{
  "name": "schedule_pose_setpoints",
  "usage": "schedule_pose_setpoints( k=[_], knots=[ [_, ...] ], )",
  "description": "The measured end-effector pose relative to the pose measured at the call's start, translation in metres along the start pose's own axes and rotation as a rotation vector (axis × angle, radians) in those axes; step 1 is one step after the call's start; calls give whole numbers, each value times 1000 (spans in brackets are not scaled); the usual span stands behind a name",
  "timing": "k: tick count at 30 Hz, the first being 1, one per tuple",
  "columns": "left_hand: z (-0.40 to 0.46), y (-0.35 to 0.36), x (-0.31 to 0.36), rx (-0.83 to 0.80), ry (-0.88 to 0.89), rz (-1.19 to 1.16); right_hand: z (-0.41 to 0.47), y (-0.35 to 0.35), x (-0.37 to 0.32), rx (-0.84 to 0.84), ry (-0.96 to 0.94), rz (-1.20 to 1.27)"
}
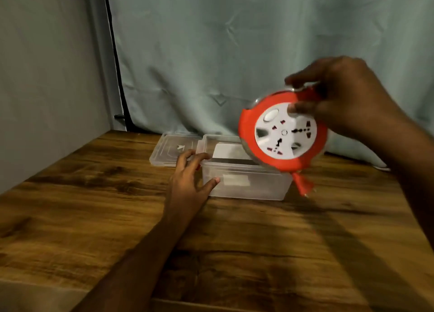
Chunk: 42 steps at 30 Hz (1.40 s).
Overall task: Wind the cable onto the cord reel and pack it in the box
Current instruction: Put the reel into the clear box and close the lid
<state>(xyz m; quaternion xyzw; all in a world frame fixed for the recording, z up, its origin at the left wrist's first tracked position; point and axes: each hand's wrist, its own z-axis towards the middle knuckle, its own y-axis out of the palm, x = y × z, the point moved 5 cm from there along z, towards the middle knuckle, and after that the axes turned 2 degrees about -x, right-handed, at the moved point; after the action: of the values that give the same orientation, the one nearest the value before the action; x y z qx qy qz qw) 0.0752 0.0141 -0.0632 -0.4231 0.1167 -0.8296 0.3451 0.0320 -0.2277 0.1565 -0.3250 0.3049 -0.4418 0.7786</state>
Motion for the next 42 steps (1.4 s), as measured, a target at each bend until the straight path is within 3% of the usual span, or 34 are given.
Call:
schedule_pose_setpoints(
  k=[5,12,19,26,33,35,39,40,42],
  knots=[
    [-1,0,-1,28,18,2,52,19,-16,56,-186,-133],
    [0,1,2,60,23,23,66,103,-12,-148,-298,-135],
    [0,6,0,54,18,12,65,166,18,-311,-214,-38],
    [1,6,-3,57,9,48,70,191,40,-370,-26,235],
    [1,7,-3,56,1,77,55,201,47,-367,34,436],
    [0,7,-4,61,5,74,48,189,49,-246,55,505],
    [1,6,-3,68,38,82,5,153,87,525,350,672],
    [1,7,-4,66,31,96,-11,155,96,650,445,721],
    [1,7,-4,66,34,118,-39,176,105,735,591,869]
  ],
)
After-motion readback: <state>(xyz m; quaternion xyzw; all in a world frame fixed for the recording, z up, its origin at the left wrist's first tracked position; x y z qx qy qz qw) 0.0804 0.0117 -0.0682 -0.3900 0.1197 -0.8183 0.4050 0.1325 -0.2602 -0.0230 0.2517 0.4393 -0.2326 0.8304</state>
